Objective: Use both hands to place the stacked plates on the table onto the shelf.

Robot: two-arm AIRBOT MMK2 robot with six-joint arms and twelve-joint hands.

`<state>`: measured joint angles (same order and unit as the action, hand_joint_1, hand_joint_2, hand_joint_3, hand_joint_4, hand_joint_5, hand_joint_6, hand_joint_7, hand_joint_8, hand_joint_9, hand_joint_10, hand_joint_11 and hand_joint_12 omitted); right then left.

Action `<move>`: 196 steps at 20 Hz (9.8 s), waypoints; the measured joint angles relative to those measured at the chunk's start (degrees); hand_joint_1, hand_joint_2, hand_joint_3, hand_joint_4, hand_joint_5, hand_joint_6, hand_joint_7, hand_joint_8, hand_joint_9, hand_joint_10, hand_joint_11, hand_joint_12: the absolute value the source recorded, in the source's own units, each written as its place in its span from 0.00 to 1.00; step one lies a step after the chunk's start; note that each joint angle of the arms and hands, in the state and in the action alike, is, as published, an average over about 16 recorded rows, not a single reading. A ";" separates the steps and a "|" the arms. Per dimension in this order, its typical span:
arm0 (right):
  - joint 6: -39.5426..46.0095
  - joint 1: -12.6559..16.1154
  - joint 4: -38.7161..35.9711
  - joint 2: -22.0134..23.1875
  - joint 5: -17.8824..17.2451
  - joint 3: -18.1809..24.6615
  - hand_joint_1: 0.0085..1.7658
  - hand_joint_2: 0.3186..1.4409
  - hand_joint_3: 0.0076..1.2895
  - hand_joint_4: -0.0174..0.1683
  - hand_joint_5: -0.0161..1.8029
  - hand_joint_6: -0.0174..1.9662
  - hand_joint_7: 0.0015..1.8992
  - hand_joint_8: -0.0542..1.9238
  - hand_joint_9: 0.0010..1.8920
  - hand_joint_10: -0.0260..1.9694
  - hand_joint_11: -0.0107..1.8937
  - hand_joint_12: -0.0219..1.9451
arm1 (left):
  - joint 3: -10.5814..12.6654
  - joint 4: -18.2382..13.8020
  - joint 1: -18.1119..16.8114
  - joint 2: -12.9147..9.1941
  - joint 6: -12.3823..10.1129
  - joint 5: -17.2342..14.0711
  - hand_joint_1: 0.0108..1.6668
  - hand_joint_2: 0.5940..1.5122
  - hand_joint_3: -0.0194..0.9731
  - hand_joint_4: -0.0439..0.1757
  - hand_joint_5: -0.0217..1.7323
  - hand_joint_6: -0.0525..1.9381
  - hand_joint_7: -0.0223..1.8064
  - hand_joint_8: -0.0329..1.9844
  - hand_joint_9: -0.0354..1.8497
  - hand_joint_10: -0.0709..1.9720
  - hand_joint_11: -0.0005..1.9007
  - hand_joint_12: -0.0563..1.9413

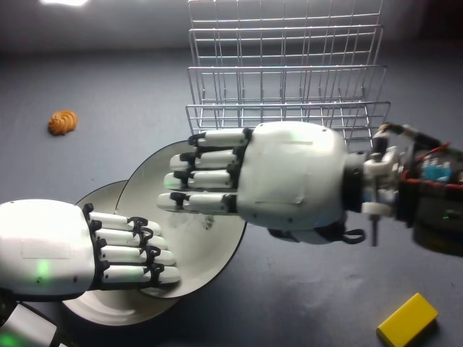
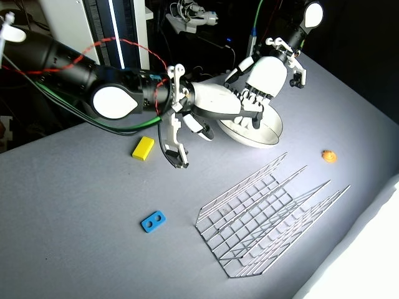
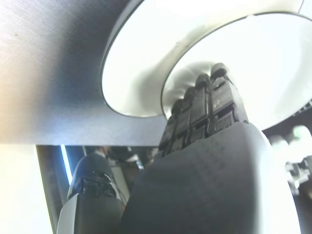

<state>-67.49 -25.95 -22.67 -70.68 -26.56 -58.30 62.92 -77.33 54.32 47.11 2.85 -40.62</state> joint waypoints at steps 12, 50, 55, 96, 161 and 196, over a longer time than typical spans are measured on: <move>-3.57 -1.51 1.20 -8.61 -2.43 -7.14 0.64 0.61 0.01 0.11 0.34 0.08 0.35 0.09 0.36 0.08 0.13 0.70 | 0.82 1.26 0.79 0.16 -0.01 -0.79 0.00 0.61 0.04 0.17 0.01 0.01 0.01 0.01 0.03 0.04 0.01 0.02; -6.84 3.20 4.74 -1.15 -4.89 2.59 0.66 0.60 0.00 0.21 0.52 0.51 0.53 0.51 0.51 0.37 0.33 0.73 | 13.78 5.30 -15.35 -7.51 0.05 1.50 0.00 0.60 0.04 0.20 0.03 0.04 0.02 0.02 0.03 0.04 0.01 0.02; -6.90 5.24 6.54 2.50 -4.49 5.91 0.66 0.60 0.00 0.24 0.53 0.51 0.54 0.52 0.50 0.39 0.33 0.74 | 14.43 5.26 -15.87 -7.67 0.05 1.86 0.00 0.60 0.04 0.20 0.02 0.04 0.02 0.02 0.03 0.04 0.01 0.02; 12.31 23.33 40.33 12.47 6.76 2.07 0.68 0.61 0.00 0.23 0.53 0.50 0.54 0.52 0.52 0.36 0.35 0.70 | 10.19 -7.00 -4.15 -3.25 -0.03 -8.71 0.01 0.61 0.04 0.20 0.02 0.04 0.02 0.02 0.03 0.04 0.01 0.02; 11.34 16.10 40.44 7.39 6.46 -7.71 0.52 0.73 0.00 0.08 0.39 0.05 0.41 0.03 0.36 0.11 0.11 0.66 | 14.30 8.44 9.72 -2.45 -2.49 -0.97 0.01 0.61 0.04 0.20 0.02 0.03 0.02 0.02 0.03 0.04 0.01 0.02; 7.15 7.56 15.73 9.19 2.48 9.82 0.40 0.61 0.00 0.12 0.02 0.02 0.01 0.03 0.01 0.01 0.01 0.01 | 4.88 11.60 8.98 -7.81 -2.33 0.35 0.01 0.61 0.03 0.19 0.02 0.03 0.02 0.02 0.03 0.04 0.01 0.03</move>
<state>-60.34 -18.39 -6.93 -61.49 -24.08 -48.48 67.81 -65.73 63.30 39.31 0.51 -40.28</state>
